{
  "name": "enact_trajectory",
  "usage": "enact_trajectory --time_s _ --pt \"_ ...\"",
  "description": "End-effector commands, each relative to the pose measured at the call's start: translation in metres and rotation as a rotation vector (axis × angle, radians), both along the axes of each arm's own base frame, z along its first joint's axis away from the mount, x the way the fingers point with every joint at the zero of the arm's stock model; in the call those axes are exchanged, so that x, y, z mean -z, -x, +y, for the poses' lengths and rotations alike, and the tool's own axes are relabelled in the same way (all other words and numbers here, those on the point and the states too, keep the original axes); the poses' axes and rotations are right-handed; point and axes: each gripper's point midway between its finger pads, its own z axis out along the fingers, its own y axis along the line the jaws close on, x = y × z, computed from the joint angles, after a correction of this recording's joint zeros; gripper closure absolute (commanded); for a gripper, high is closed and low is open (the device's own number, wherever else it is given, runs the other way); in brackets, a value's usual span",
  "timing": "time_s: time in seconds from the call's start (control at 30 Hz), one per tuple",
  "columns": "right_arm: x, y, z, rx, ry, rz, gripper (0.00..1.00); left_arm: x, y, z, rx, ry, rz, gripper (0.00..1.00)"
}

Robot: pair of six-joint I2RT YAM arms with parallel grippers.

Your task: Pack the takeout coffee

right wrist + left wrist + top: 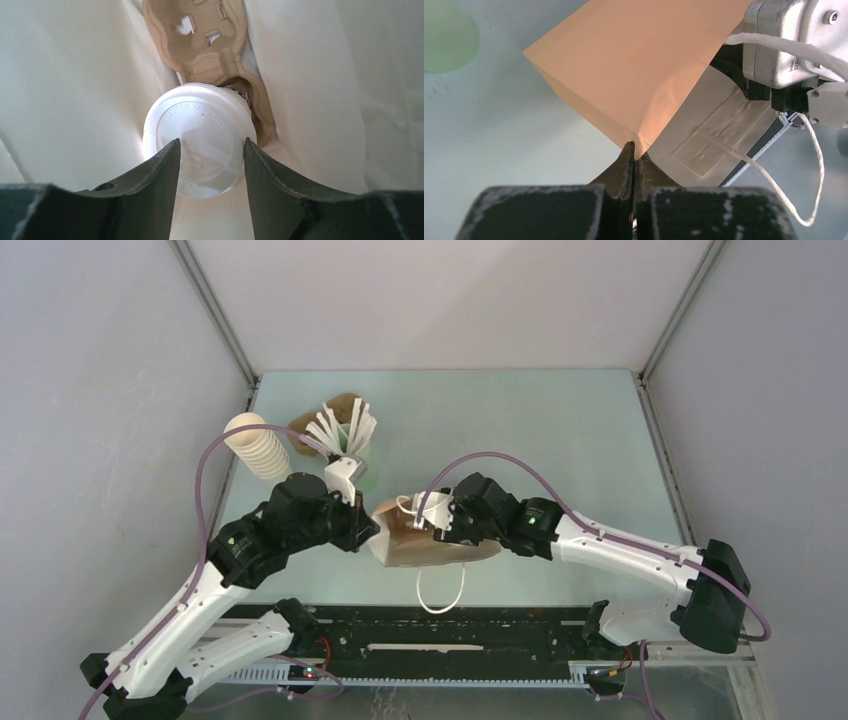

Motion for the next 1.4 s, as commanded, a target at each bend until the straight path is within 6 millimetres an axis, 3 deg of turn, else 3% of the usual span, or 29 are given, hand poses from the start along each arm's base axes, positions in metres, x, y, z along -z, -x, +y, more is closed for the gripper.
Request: enact_trajectory --time_s 0.0,0.47,0.77,0.93,1.2,1.37 --pt "0.025 0.003 -0.024 0.027 0.080 0.040 0.43 0.016 0.011 0.015 -0.016 -0.071 0.062 1.00" --pt "0.028 -0.026 -0.045 0.213 0.200 -0.099 0.40 0.015 0.009 0.015 -0.020 -0.072 0.061 1.00" --pt "0.027 -0.031 -0.029 0.230 0.162 -0.112 0.36 0.015 0.010 0.013 -0.013 -0.073 0.067 1.00" --pt "0.015 -0.018 -0.012 0.115 0.082 -0.081 0.33 0.015 0.010 0.013 -0.012 -0.070 0.065 1.00" --pt "0.023 -0.035 -0.009 0.147 0.113 -0.118 0.27 0.016 0.010 0.013 -0.015 -0.069 0.066 1.00" --pt "0.009 -0.035 -0.010 0.180 0.087 -0.133 0.20 0.013 0.008 0.016 -0.028 -0.074 0.062 1.00"
